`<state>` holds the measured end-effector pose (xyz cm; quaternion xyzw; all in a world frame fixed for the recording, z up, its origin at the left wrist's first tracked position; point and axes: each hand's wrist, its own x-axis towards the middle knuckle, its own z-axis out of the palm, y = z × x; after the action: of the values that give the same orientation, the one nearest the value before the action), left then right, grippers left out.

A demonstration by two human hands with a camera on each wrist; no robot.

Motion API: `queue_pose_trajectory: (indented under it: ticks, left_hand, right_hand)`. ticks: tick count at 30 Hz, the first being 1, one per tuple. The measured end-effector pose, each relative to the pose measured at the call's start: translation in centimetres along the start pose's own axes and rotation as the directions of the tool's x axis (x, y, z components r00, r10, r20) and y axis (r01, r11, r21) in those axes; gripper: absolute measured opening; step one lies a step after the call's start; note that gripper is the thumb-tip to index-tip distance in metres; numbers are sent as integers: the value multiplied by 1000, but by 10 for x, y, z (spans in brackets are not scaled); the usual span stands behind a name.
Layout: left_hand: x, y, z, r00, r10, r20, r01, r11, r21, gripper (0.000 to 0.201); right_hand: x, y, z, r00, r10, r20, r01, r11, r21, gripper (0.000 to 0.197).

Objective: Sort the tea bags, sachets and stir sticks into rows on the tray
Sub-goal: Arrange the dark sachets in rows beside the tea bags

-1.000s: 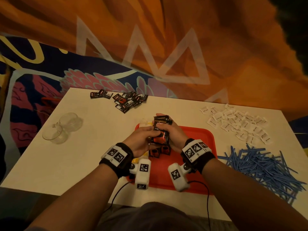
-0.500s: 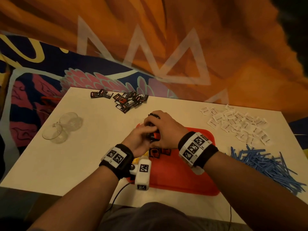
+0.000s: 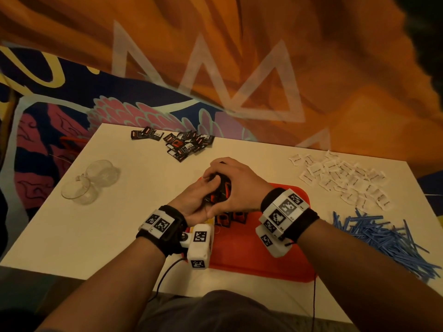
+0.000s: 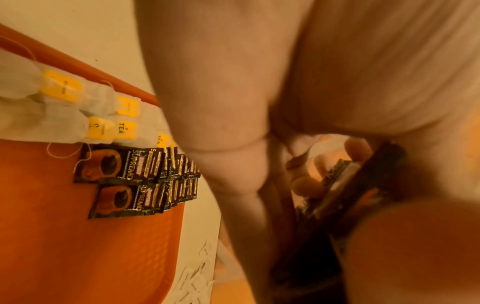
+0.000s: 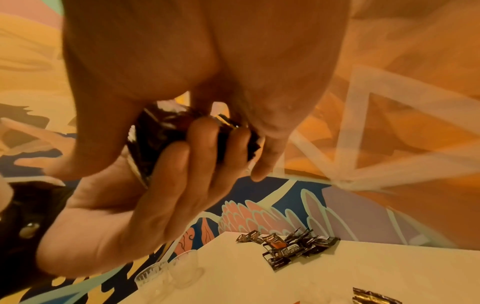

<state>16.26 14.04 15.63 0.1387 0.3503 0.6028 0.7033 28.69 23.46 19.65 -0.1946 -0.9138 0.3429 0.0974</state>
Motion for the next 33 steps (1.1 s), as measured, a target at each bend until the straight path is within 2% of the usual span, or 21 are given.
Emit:
queue_pose_trajectory:
  ticks: [2,4,6,9,11,13,16,18,21,23,25,27,29,33]
  left_hand:
    - [2,-1,0,999,-10,-39,10,1000,5,90]
    - [3,-2,3,995,-41,-96,40,999,-18,71]
    - [3,-2,8,990,-66,-126,62,998,-32,53]
    - [5,-2,7,988,-104,-118,100,994,-40,49]
    - [6,1,5,985,-134,-110,133,991,-20,42]
    - [7,5,5,982,-149,-114,154,988,31,31]
    - [9,8,6,980,-90,-180,115,984,136,20]
    - [11,9,6,971,-11,-240,58,980,190,24]
    - [17,9,2,943,87,-322,-1,966,259,32]
    - [20,7,-1,917,138,-373,-18,951,307,33]
    - [24,3,-2,892,189,-410,-32,932,360,31]
    - [27,-2,-2,873,232,-428,-53,920,389,26]
    - [29,-2,-2,862,247,-442,-88,933,349,20]
    - [31,0,-2,871,165,-462,-72,974,213,13]
  right_hand:
    - [-1,1,1,1000,31,-3,-31,999,-23,64]
    - [-2,0,2,998,58,-23,-59,997,-45,66]
    - [-4,-2,3,997,76,17,-75,996,-56,84]
    - [-4,-2,4,985,131,108,-122,989,-81,121]
    - [-5,0,5,979,163,121,-148,982,-119,133]
    - [-8,3,5,978,168,124,-156,982,-103,135]
    - [-10,10,6,975,218,47,-222,970,97,126]
    - [-10,21,8,930,365,-44,-333,886,322,110]
    - [-13,36,12,822,569,-10,-477,698,534,64]
    - [-15,39,16,803,595,37,-465,586,663,33]
    - [-16,37,20,796,606,2,-411,537,737,15]
    - [-16,39,24,783,620,-48,-390,549,739,15]
    - [-17,41,27,793,604,-75,-398,607,688,18]
    - [-20,43,31,843,531,-85,-388,709,589,23]
